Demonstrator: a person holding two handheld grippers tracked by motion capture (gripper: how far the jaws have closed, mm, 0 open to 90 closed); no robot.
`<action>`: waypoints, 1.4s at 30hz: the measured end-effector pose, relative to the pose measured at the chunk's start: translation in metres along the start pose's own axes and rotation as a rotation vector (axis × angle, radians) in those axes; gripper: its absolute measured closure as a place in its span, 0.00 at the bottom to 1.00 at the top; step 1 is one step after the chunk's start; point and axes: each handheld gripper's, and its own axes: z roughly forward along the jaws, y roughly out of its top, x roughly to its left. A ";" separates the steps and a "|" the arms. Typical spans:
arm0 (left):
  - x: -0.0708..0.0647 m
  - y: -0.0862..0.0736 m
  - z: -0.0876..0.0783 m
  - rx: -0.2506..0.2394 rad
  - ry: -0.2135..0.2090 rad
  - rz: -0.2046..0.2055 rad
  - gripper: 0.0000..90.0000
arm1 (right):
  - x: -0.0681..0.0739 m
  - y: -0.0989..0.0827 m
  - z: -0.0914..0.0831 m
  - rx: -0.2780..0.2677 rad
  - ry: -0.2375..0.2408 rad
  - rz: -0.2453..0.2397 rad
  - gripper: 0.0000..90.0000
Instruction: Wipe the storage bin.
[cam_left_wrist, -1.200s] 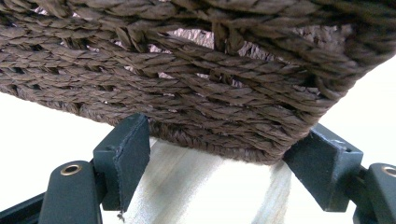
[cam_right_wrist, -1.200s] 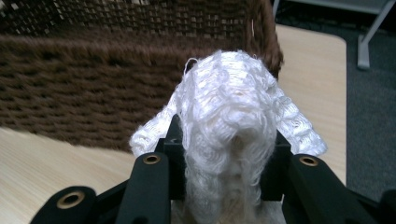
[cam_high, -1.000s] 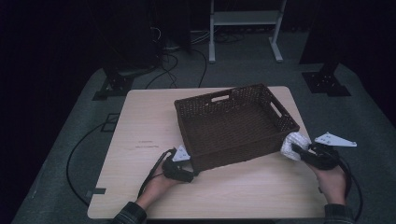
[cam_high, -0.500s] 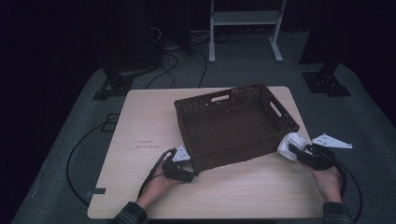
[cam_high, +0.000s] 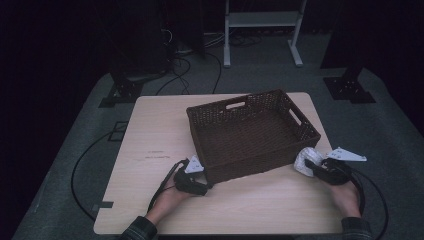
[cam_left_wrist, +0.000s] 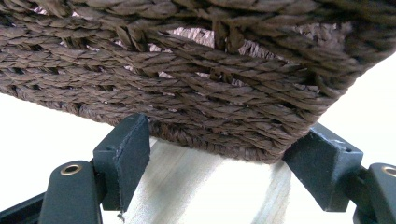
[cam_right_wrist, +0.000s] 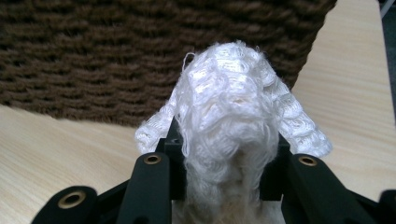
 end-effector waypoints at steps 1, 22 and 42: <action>0.000 0.000 0.000 0.000 0.000 0.000 0.26 | 0.001 -0.001 0.001 0.007 -0.003 -0.003 0.71; 0.000 0.000 0.000 0.000 0.002 0.002 0.27 | 0.007 0.012 -0.018 -0.085 -0.011 0.000 0.68; 0.000 0.000 0.000 0.000 0.002 0.004 0.27 | 0.008 0.024 -0.035 -0.187 0.004 0.009 0.69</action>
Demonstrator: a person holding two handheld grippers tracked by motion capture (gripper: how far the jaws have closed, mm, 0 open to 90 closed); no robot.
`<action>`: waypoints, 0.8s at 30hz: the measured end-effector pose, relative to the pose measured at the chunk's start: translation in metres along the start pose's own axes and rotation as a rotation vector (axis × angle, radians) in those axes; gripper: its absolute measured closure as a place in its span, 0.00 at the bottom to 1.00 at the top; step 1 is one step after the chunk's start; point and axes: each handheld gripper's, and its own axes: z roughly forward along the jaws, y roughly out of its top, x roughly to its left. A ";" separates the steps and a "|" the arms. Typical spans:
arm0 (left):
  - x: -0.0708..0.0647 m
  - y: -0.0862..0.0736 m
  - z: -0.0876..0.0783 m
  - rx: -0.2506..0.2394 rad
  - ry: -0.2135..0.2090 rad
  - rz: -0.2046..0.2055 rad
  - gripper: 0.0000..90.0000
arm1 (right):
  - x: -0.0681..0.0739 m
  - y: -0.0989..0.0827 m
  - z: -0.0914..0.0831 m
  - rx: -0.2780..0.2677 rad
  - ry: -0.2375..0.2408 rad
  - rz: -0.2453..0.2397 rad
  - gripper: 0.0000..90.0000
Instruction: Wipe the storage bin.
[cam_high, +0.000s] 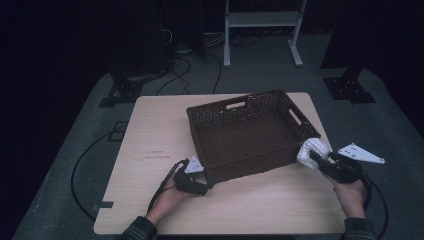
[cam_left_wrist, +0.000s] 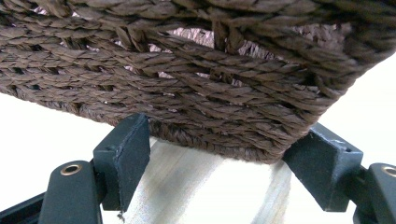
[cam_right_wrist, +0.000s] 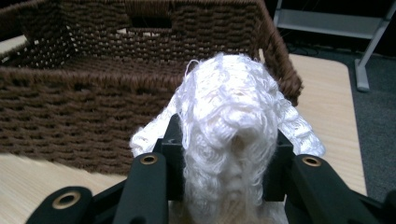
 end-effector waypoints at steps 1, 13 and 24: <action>0.000 0.000 0.000 0.000 0.000 0.000 0.27 | 0.000 -0.001 0.001 0.004 0.002 0.002 0.69; 0.000 0.000 0.000 0.000 0.000 0.000 0.27 | -0.002 -0.018 0.017 0.083 0.019 0.003 0.69; 0.000 0.000 0.000 0.000 0.000 -0.001 0.27 | -0.002 -0.033 0.031 0.179 0.027 -0.005 0.69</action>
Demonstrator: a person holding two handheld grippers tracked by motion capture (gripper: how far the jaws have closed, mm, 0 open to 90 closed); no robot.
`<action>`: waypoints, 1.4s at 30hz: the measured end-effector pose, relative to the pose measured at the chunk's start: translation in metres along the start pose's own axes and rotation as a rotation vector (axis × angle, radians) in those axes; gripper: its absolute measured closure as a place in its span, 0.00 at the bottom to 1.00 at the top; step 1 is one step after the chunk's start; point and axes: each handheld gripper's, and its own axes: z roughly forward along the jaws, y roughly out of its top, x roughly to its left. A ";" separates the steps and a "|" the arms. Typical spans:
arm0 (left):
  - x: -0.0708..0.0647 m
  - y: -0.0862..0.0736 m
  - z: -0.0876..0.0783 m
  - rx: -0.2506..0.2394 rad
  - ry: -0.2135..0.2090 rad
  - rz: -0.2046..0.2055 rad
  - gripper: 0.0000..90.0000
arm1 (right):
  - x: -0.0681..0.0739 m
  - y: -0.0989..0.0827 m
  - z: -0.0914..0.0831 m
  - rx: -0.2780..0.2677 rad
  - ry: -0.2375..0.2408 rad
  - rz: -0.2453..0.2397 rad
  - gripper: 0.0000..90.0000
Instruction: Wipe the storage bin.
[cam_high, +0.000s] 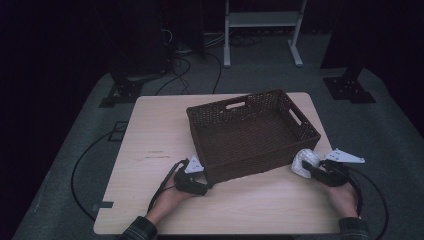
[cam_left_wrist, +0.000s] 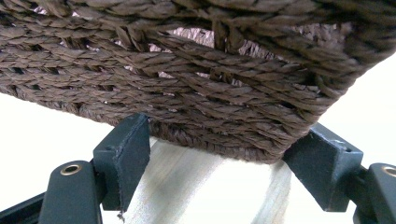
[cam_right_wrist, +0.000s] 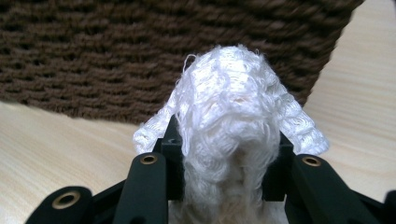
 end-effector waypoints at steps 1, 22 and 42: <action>0.000 0.000 0.000 0.000 0.000 0.000 0.26 | 0.000 -0.001 0.001 0.005 0.005 0.002 0.69; 0.000 0.000 0.000 0.000 -0.001 -0.003 0.26 | 0.010 0.009 -0.009 -0.064 0.025 -0.008 0.68; 0.000 0.000 0.000 0.000 0.000 0.000 0.27 | 0.020 0.026 -0.028 -0.164 0.042 -0.034 0.68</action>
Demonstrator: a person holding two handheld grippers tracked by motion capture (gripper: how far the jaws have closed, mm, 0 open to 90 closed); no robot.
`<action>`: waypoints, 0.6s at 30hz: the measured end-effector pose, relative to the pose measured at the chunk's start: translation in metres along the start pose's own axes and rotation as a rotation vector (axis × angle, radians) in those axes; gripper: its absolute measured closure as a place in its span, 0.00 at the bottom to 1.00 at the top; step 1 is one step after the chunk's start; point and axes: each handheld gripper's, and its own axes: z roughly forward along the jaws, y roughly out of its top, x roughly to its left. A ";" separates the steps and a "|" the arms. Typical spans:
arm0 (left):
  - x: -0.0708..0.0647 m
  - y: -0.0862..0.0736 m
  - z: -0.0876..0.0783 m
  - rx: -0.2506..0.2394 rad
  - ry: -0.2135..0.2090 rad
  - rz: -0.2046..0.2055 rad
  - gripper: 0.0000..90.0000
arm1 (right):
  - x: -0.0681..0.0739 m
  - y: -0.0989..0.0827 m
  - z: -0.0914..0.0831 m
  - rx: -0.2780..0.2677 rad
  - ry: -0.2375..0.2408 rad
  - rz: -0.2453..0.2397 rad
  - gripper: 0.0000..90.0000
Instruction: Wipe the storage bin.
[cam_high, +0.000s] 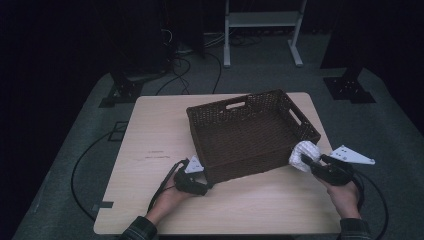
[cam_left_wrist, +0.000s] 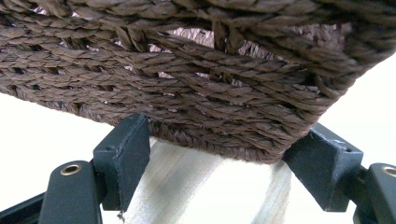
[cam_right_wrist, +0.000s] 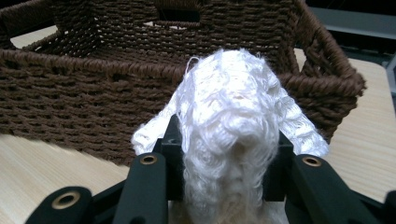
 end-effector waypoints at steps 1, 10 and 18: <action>0.000 0.000 0.000 0.000 0.000 0.000 0.26 | 0.000 0.000 0.000 0.000 0.000 0.000 0.68; 0.000 0.000 0.000 0.000 0.000 0.000 0.26 | 0.003 -0.010 0.012 0.078 0.006 -0.020 0.68; 0.000 0.000 0.000 0.000 -0.001 -0.003 0.27 | 0.002 -0.016 0.018 0.108 0.007 -0.018 0.68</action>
